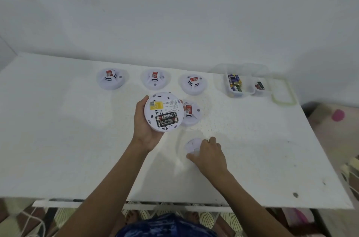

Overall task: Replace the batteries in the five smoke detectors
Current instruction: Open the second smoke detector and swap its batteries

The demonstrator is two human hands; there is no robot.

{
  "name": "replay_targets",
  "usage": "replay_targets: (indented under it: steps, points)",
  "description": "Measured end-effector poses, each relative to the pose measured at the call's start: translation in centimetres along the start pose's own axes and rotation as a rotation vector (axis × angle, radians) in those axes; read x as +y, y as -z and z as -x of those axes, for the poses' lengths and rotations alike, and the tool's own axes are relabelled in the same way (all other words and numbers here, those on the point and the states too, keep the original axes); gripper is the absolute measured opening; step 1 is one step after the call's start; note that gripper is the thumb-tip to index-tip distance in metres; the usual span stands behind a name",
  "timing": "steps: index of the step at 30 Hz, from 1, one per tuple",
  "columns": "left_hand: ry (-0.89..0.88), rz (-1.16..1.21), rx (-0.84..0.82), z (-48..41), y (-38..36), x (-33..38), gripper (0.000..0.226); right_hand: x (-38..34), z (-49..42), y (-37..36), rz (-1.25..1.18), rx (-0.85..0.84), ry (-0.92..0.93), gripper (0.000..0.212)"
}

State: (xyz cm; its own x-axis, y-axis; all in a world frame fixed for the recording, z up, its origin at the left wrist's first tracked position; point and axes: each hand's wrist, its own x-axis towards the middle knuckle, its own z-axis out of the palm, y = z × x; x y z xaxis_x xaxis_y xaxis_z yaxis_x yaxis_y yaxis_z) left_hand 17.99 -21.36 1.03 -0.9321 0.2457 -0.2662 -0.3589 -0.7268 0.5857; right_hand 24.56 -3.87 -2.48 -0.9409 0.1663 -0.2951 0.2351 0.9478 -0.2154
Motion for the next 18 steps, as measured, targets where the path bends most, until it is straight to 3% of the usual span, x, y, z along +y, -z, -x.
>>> replay_targets:
  steps: [5, 9, 12, 15, 18]
  points:
    - [-0.006, 0.004, 0.012, 0.5, 0.0, -0.3, 0.075, 0.2, -0.2, 0.1, -0.028, 0.011, -0.027, 0.061]
    - [-0.015, 0.007, 0.019, 0.7, 0.0, -0.2, 0.080, 0.2, -0.4, 0.6, -0.306, -0.044, 0.059, 0.016]
    - [-0.012, 0.016, 0.018, 0.6, 0.2, -0.3, 0.071, -0.3, -0.4, 1.8, -0.432, -0.006, 0.104, 0.033]
    - [-0.036, 0.021, 0.004, 0.7, 0.1, -0.3, 0.064, -1.0, -0.3, 4.2, -0.621, 0.048, 0.136, 0.028]
    - [-0.055, 0.016, 0.012, 0.6, 0.1, -0.2, 0.075, -2.1, 0.1, 7.1, -0.830, 0.080, 0.178, 0.029]
